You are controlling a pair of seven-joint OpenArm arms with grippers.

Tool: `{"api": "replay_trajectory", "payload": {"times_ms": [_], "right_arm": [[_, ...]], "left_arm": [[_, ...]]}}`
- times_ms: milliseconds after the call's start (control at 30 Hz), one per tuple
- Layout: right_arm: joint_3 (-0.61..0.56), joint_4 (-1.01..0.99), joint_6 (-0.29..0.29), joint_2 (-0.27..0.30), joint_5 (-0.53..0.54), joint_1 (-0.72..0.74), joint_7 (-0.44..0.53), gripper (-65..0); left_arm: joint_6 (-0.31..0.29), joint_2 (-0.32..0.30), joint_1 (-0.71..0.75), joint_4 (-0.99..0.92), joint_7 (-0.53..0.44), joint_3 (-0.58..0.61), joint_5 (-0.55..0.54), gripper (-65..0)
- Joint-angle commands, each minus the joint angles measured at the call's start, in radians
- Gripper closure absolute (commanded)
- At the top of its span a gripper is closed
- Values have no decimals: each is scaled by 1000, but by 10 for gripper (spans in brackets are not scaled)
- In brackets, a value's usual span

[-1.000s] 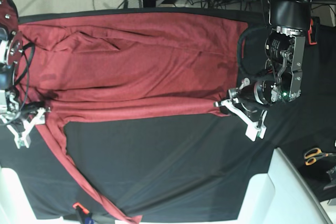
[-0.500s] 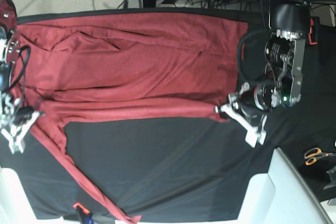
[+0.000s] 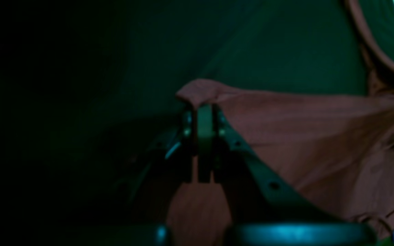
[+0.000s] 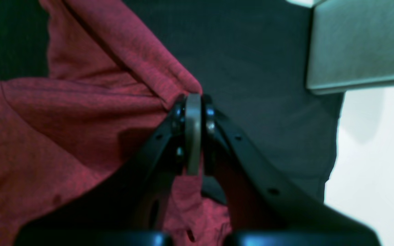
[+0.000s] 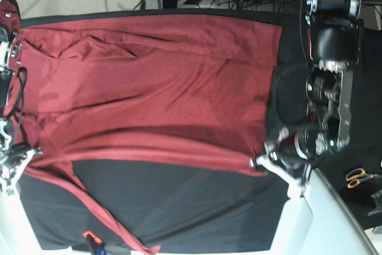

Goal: Fold the T-shirt properly
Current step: 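Keep pulling the held edge across the body with both grippers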

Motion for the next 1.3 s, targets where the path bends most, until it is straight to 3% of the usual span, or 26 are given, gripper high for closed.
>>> {"api": "replay_trajectory", "payload": {"times_ms": [0, 367, 867, 1267], "right_arm": [[0, 23, -7, 18, 6, 30, 21, 0], [-1, 25, -6, 4, 4, 38, 76, 0], [-1, 69, -6, 1, 2, 33, 79, 0], [8, 74, -7, 8, 2, -71, 79, 0]], "left_arm": [[-4, -11, -32, 13, -17, -1, -12, 0], [-2, -9, -49, 13, -16, -3, -12, 0], [-2, -9, -46, 13, -16, -1, -7, 0], [-2, -15, 29, 24, -22, -4, -7, 0]]}}
